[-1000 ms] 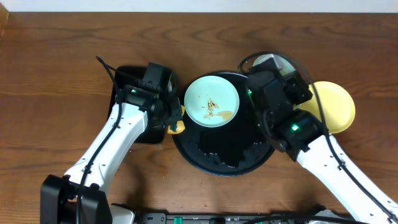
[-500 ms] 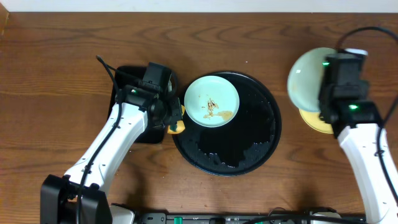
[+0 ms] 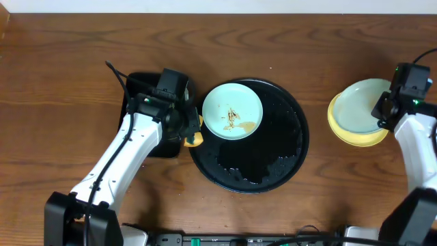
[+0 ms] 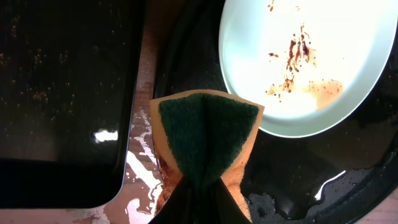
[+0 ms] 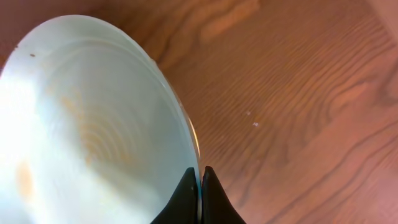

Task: Clean dirty plates on tray and stack at the side
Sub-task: 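Lower the light-blue plate onto the yellow plate and release, then move the right gripper back and grip the remaining light-blue plate rim, then scrub the remaining light-blue plate with the sponge in the left gripper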

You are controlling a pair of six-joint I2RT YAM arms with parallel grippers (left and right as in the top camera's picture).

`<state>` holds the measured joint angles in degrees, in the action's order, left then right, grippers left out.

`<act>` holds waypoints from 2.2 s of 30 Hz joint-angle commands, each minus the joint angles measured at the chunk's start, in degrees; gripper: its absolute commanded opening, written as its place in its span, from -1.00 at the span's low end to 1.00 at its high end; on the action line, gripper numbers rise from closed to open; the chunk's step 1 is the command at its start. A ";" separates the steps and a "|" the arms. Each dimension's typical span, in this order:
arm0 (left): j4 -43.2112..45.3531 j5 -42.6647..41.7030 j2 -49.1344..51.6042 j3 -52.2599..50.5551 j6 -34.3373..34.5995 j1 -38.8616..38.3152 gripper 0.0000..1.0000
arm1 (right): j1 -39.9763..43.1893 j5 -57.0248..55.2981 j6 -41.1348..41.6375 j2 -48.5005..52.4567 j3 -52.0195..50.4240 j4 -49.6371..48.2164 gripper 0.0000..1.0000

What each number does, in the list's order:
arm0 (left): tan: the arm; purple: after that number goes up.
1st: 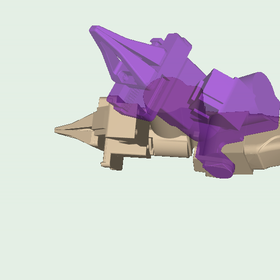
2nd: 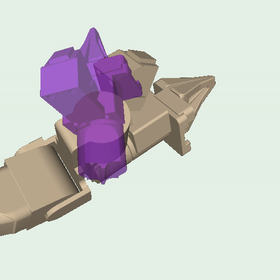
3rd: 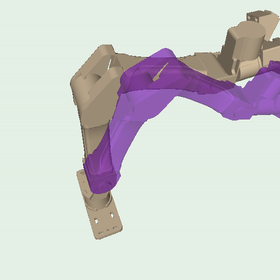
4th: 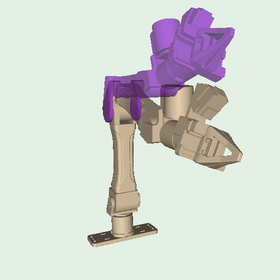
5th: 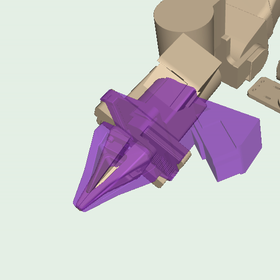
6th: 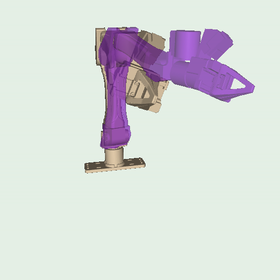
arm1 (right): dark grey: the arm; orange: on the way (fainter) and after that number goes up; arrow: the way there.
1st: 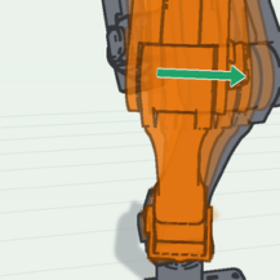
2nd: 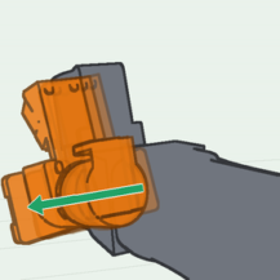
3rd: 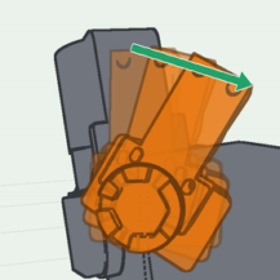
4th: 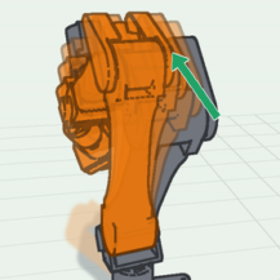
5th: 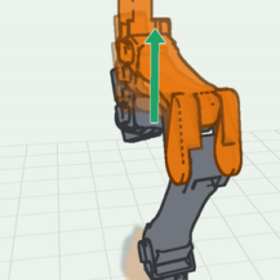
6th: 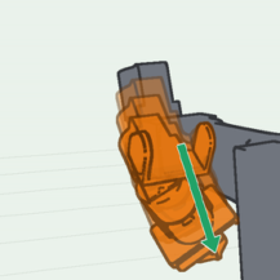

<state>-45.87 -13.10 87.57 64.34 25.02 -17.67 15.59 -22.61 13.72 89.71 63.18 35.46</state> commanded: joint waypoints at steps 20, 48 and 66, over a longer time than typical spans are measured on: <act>0.94 0.76 -0.35 1.14 -1.03 0.24 -0.84 | -11.41 43.65 -0.76 -0.63 0.02 -6.49 -0.03; 4.09 0.74 -0.35 1.14 -1.03 0.24 -0.83 | -37.00 35.93 4.55 20.02 0.02 -11.87 -0.86; 17.16 -2.99 9.81 0.74 -0.98 -11.13 -0.84 | -37.00 35.89 5.57 20.02 0.02 -8.90 -0.98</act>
<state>-29.93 -13.78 94.83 64.34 25.02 -26.11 -21.15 14.96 18.74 109.08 63.61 25.67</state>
